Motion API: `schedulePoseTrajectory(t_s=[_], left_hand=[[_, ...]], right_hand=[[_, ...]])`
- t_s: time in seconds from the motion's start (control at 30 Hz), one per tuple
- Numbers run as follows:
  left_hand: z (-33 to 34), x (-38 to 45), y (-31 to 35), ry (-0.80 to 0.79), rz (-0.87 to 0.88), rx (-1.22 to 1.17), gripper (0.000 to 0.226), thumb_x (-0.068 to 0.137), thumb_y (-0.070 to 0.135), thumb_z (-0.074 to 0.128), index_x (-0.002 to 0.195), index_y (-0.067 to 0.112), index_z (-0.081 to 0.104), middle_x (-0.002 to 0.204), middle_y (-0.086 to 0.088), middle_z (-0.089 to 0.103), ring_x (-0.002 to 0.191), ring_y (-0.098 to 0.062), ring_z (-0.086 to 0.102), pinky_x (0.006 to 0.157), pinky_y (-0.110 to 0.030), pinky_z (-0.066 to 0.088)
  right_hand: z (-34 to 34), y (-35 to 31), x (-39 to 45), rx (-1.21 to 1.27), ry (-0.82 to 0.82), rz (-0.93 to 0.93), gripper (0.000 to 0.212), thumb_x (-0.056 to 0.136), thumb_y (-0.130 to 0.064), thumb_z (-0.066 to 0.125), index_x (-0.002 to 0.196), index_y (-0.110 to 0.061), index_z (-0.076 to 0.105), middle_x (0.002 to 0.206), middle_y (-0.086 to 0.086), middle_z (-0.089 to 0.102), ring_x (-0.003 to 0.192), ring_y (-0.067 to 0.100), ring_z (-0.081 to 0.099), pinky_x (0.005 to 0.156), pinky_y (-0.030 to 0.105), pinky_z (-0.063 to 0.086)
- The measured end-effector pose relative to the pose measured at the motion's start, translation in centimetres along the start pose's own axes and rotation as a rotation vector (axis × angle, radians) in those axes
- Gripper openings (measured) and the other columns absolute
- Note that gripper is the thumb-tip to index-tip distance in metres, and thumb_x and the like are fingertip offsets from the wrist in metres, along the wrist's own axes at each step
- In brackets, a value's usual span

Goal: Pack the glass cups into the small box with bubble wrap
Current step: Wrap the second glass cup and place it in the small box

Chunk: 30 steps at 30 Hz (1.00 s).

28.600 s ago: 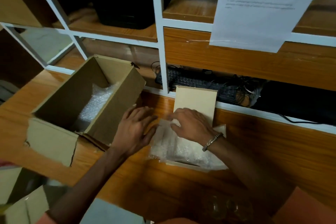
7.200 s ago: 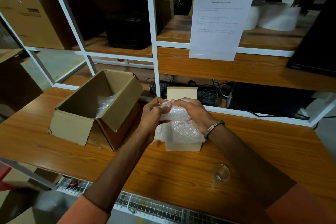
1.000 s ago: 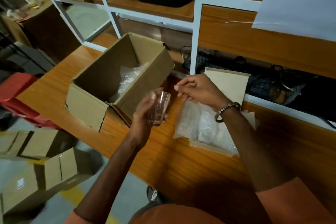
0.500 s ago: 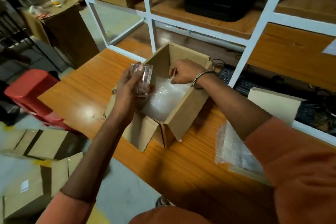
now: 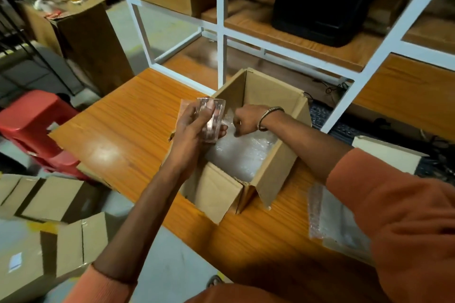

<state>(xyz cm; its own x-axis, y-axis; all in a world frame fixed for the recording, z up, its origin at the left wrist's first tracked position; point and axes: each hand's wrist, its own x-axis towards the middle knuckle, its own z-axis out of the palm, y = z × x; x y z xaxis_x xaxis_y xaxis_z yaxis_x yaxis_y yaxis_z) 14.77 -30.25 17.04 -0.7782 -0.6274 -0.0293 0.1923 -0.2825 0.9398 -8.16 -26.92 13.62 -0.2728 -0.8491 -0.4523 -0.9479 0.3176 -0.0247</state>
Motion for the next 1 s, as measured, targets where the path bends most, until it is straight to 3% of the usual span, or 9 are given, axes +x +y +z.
schedulePoseTrajectory(t_s=[0.17, 0.3, 0.47, 0.6, 0.67, 0.73, 0.8, 0.9, 1.0], left_hand=[[1.9, 0.4, 0.4, 0.023, -0.052, -0.093, 0.038, 0.107, 0.042, 0.061, 0.129, 0.012, 0.068, 0.112, -0.012, 0.074, 0.086, -0.023, 0.07, 0.08, -0.036, 0.061], [6.1, 0.1, 1.0, -0.054, -0.054, -0.18, 0.035, 0.109, 0.042, 0.055, 0.129, 0.015, 0.068, 0.113, -0.015, 0.073, 0.086, -0.025, 0.069, 0.082, -0.038, 0.06], [11.8, -0.5, 1.1, -0.117, 0.012, -0.243, 0.033, 0.109, 0.038, 0.054, 0.125, 0.012, 0.066, 0.12, -0.015, 0.064, 0.084, -0.023, 0.07, 0.08, -0.035, 0.062], [16.0, -1.6, 0.4, -0.113, -0.029, -0.297, 0.057, 0.101, 0.041, 0.06, 0.137, -0.003, 0.061, 0.1, -0.016, 0.07, 0.075, -0.022, 0.067, 0.071, -0.029, 0.062], [17.8, -2.2, -0.1, -0.152, -0.074, -0.365, 0.056, 0.1, 0.041, 0.061, 0.138, -0.001, 0.061, 0.092, -0.014, 0.07, 0.072, -0.021, 0.066, 0.069, -0.028, 0.061], [19.6, -2.3, -0.8, -0.211, -0.128, -0.462, 0.049, 0.103, 0.039, 0.059, 0.135, 0.003, 0.06, 0.092, -0.014, 0.068, 0.072, -0.024, 0.063, 0.067, -0.029, 0.06], [21.5, -2.6, -1.5, -0.273, -0.171, -0.507, 0.047, 0.102, 0.04, 0.06, 0.132, 0.003, 0.06, 0.092, -0.014, 0.067, 0.073, -0.026, 0.063, 0.067, -0.03, 0.06], [25.1, -3.6, -2.7, -0.367, -0.19, -0.488, 0.046, 0.105, 0.041, 0.06, 0.132, 0.005, 0.062, 0.105, -0.018, 0.071, 0.084, -0.026, 0.07, 0.074, -0.034, 0.062], [27.9, -4.4, -4.0, -0.345, -0.144, -0.37, 0.067, 0.101, 0.047, 0.065, 0.144, -0.003, 0.054, 0.123, -0.023, 0.066, 0.096, -0.025, 0.07, 0.084, -0.037, 0.059]], right_hand=[[-5.1, 2.2, -6.5, 0.446, 0.2, -0.081, 0.035, 0.097, -0.036, 0.072, 0.072, -0.013, 0.065, 0.067, -0.006, 0.053, 0.063, 0.011, 0.045, 0.062, 0.032, 0.036], [-7.3, 4.3, -14.7, 1.165, 0.459, -0.176, 0.028, 0.099, -0.011, 0.066, 0.072, -0.016, 0.067, 0.072, -0.009, 0.065, 0.069, 0.004, 0.061, 0.072, 0.02, 0.05], [-5.8, 7.5, -23.5, 2.164, 0.48, -0.255, 0.014, 0.095, -0.01, 0.058, 0.094, -0.008, 0.071, 0.095, 0.01, 0.073, 0.085, 0.025, 0.075, 0.083, 0.037, 0.063], [-3.6, 9.6, -28.2, 2.305, 0.834, -0.192, 0.058, 0.103, -0.009, 0.037, 0.059, -0.013, 0.074, 0.067, 0.003, 0.07, 0.062, 0.016, 0.072, 0.067, 0.028, 0.06], [-1.7, 11.4, -29.9, 2.273, 1.04, -0.12, 0.055, 0.098, -0.006, 0.043, 0.047, -0.018, 0.062, 0.055, -0.002, 0.06, 0.053, 0.013, 0.065, 0.062, 0.024, 0.057], [0.6, 13.4, -31.1, 2.317, 0.994, -0.041, 0.013, 0.074, -0.015, 0.072, 0.067, -0.016, 0.061, 0.07, 0.001, 0.063, 0.071, 0.019, 0.066, 0.069, 0.03, 0.059], [3.2, 15.3, -31.7, 2.33, 0.838, 0.093, 0.047, 0.05, -0.024, 0.083, 0.091, -0.014, 0.061, 0.097, 0.007, 0.064, 0.092, 0.028, 0.064, 0.082, 0.043, 0.057], [4.6, 14.4, -33.0, 2.386, 0.45, -0.112, 0.071, 0.074, -0.031, 0.067, 0.139, -0.005, 0.056, 0.121, 0.016, 0.055, 0.11, 0.036, 0.055, 0.101, 0.049, 0.046], [4.9, 13.7, -34.4, 2.374, 0.252, -0.348, 0.079, 0.087, -0.03, 0.051, 0.16, -0.008, 0.03, 0.111, 0.018, 0.055, 0.099, 0.032, 0.055, 0.094, 0.047, 0.043]])
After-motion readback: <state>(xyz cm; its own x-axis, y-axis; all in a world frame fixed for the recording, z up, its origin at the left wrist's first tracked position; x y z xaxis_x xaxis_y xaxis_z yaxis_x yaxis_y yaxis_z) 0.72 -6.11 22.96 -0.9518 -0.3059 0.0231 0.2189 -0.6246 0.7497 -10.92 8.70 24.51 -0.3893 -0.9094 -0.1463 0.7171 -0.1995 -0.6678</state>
